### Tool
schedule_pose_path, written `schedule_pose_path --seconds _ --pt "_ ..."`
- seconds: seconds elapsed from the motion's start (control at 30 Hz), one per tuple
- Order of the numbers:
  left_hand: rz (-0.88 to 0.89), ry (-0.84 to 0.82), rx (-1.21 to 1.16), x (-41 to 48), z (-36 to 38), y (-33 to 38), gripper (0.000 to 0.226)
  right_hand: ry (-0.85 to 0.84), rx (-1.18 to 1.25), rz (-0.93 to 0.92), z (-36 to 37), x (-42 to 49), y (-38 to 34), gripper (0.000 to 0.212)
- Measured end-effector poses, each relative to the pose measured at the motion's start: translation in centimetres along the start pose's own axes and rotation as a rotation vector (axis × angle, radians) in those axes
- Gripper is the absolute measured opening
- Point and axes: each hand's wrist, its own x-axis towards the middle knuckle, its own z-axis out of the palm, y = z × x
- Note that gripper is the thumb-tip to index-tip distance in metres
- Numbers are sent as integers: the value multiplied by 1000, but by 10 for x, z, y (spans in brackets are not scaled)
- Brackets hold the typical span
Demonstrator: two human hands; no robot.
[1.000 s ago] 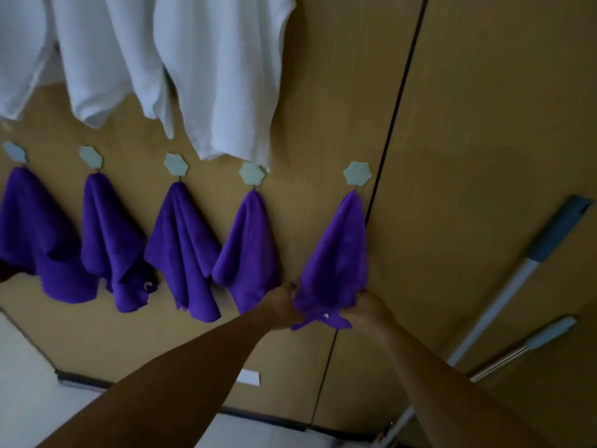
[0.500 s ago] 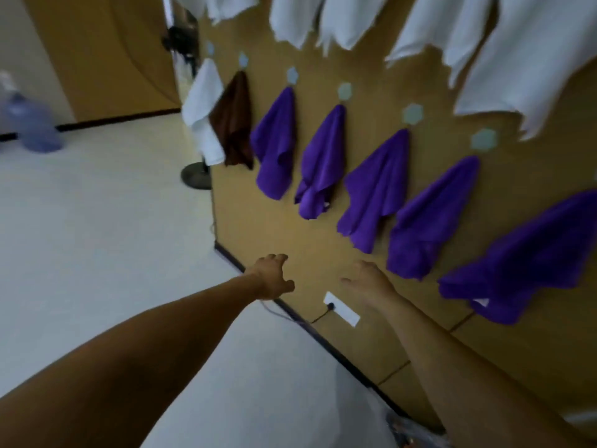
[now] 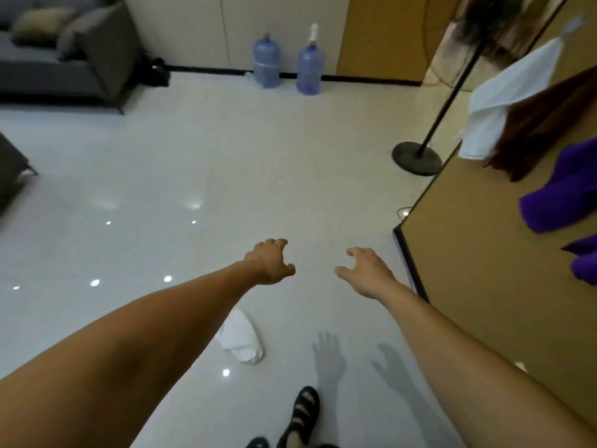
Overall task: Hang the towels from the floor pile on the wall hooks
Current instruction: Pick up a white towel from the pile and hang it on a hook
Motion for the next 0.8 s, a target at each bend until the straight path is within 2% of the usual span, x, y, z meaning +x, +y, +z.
schedule_pose_path --seconds 0.27,0.5,0.67,0.8 --pt "-322 -90 -141 18 66 -135 73 -305 -102 -179 137 100 -59 64" --pt "-455 -188 -207 77 211 -256 68 -520 -209 -212 331 168 -22 54" --pt "-512 -215 -272 133 349 -340 65 -520 -277 -226 490 230 24 45" --pt "-547 -167 -336 178 440 -388 61 -498 -349 -233 601 268 56 40"
